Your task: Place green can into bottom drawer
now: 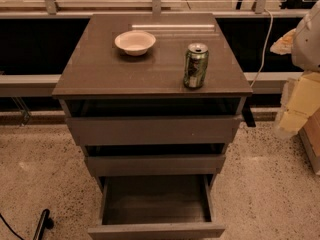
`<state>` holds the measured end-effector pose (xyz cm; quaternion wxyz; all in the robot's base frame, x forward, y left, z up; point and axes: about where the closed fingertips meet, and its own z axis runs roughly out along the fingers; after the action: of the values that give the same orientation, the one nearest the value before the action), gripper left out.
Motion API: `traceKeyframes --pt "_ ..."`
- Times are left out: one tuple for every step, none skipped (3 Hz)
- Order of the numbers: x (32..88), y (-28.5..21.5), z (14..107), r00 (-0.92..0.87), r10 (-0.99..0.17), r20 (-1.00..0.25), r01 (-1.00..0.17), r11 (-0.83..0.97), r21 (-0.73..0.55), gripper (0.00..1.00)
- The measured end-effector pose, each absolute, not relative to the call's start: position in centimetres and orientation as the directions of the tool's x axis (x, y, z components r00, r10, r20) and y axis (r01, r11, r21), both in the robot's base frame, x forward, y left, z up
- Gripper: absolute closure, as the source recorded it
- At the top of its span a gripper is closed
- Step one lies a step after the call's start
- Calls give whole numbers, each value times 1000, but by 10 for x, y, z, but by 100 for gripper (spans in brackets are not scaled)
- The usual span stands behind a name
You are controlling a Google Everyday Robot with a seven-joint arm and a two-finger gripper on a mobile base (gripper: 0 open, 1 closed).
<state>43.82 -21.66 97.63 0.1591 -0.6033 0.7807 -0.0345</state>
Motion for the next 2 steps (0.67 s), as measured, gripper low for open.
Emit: traceKeyframes --pt "439 -216 977 -220 -953 -208 -931 269 -248 0" --pt "475 -207 983 -157 -959 -234 -925 226 -306 0"
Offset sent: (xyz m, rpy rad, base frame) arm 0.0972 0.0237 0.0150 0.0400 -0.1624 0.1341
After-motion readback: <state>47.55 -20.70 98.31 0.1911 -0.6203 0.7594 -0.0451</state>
